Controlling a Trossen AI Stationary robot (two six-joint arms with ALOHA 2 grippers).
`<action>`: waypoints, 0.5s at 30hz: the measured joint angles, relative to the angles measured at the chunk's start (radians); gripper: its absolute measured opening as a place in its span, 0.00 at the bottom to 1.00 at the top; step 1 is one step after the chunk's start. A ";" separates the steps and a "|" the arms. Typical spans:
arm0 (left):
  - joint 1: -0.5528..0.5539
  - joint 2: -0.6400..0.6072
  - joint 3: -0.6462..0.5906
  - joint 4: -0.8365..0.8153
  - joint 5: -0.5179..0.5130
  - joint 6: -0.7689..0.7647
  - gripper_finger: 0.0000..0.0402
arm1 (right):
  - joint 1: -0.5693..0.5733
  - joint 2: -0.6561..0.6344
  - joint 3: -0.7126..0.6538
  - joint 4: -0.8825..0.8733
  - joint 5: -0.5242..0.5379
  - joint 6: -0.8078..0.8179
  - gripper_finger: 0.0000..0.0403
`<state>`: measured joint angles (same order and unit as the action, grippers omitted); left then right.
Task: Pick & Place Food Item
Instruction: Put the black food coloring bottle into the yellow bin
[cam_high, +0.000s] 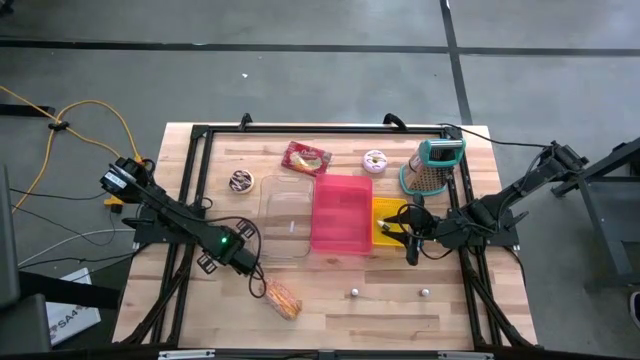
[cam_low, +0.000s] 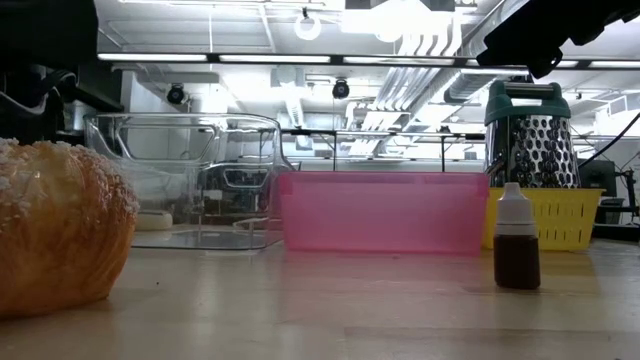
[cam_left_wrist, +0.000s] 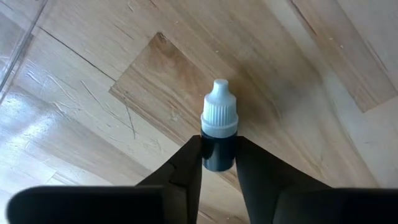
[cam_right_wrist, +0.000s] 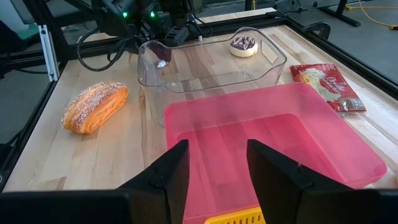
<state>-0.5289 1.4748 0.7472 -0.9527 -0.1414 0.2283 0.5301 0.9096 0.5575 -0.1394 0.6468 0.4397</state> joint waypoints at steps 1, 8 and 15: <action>0.000 0.000 0.000 0.000 0.004 0.000 0.19 | 0.000 0.000 0.000 0.000 0.000 0.000 0.37; 0.000 0.000 0.000 0.000 0.009 0.000 0.18 | 0.000 0.000 0.000 0.000 0.000 0.000 0.37; 0.000 -0.002 -0.012 0.016 0.011 0.000 0.18 | 0.000 0.000 0.000 0.000 0.000 0.000 0.37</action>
<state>-0.5289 1.4727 0.7354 -0.9372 -0.1303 0.2283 0.5301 0.9096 0.5575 -0.1394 0.6465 0.4397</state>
